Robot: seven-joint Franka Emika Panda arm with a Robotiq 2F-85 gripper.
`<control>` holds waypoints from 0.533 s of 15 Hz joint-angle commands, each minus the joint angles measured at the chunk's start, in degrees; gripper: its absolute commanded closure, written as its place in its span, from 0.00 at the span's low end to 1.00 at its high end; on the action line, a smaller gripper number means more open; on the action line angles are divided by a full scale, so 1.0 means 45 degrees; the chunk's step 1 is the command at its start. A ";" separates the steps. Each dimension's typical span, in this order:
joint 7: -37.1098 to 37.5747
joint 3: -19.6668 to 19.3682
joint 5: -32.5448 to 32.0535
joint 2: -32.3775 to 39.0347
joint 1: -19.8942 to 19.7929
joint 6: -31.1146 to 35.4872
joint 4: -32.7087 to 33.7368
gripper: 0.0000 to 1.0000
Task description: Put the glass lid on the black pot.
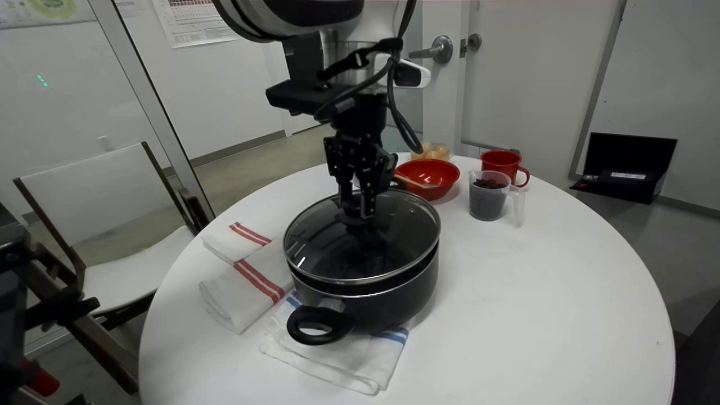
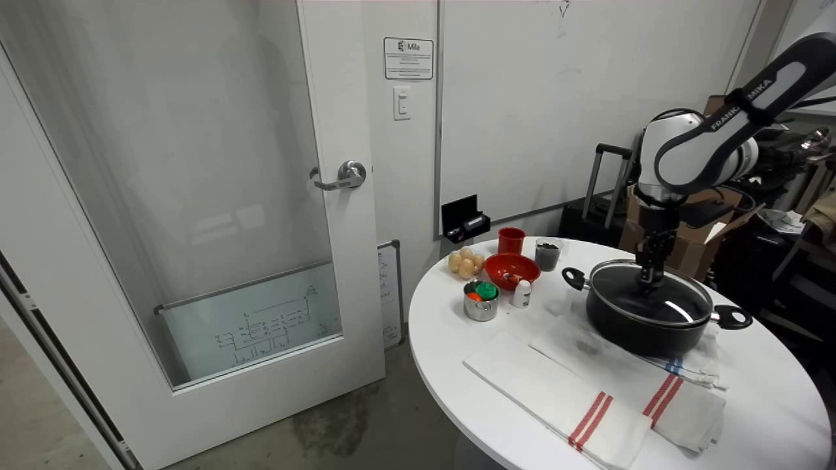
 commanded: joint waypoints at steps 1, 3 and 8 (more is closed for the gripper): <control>-0.0083 0.0088 0.0096 0.0097 -0.0074 0.0013 0.0222 0.75; -0.0101 0.0106 0.0116 0.0147 -0.0104 0.0028 0.0194 0.75; -0.0147 0.0107 0.0175 0.0116 -0.0227 0.0110 0.0053 0.75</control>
